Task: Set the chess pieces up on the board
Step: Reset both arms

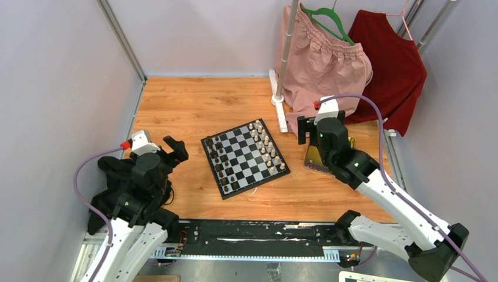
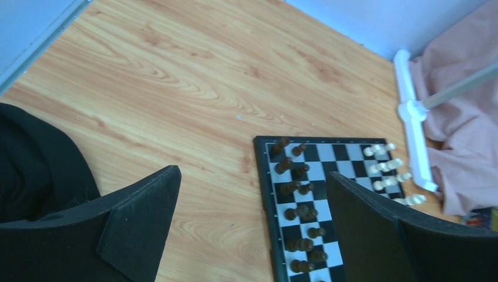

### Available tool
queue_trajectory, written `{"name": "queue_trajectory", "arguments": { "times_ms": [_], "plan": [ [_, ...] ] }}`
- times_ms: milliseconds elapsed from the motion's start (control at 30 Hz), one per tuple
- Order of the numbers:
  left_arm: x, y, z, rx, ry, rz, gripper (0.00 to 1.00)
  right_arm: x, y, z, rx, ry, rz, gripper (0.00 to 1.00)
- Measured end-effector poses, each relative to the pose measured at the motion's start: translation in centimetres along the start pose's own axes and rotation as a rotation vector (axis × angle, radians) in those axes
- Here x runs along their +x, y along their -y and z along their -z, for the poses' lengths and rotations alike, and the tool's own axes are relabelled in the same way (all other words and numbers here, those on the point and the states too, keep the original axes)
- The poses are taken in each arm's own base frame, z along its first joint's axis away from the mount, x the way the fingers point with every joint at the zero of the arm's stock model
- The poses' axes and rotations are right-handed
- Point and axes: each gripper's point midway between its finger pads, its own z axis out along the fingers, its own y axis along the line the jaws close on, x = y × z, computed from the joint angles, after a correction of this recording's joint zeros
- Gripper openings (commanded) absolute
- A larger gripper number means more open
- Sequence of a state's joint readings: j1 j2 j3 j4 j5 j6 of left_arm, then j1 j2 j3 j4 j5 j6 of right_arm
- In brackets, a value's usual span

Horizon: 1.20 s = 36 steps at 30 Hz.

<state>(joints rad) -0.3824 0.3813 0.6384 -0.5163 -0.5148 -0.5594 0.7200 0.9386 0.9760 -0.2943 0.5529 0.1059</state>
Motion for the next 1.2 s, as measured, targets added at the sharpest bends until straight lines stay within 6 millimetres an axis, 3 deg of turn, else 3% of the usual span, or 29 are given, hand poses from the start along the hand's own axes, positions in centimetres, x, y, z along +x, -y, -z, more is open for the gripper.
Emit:
{"name": "queue_trajectory", "arguments": {
  "times_ms": [133,400,633,900,1200],
  "plan": [
    [2.0,-1.1,-1.9,-0.064,-0.005,-0.035,1.00,2.5,2.1,-1.4,0.105,-0.051,0.015,0.94],
    [4.1,-2.0,-5.1,-0.170,-0.018,-0.073,1.00,6.3,2.6,-3.7,0.195,-0.156,0.065,0.95],
    [6.5,-3.6,-6.4,-0.209,0.011,-0.092,1.00,7.9,2.9,-4.4,0.226,-0.171,0.065,0.96],
    [7.9,-4.6,-7.2,-0.197,0.069,-0.116,1.00,9.1,2.5,-5.5,0.232,-0.197,0.084,0.97],
    [7.4,-4.4,-7.4,-0.163,0.137,-0.130,1.00,9.7,3.1,-5.6,0.237,-0.183,0.080,0.97]
  ]
}}
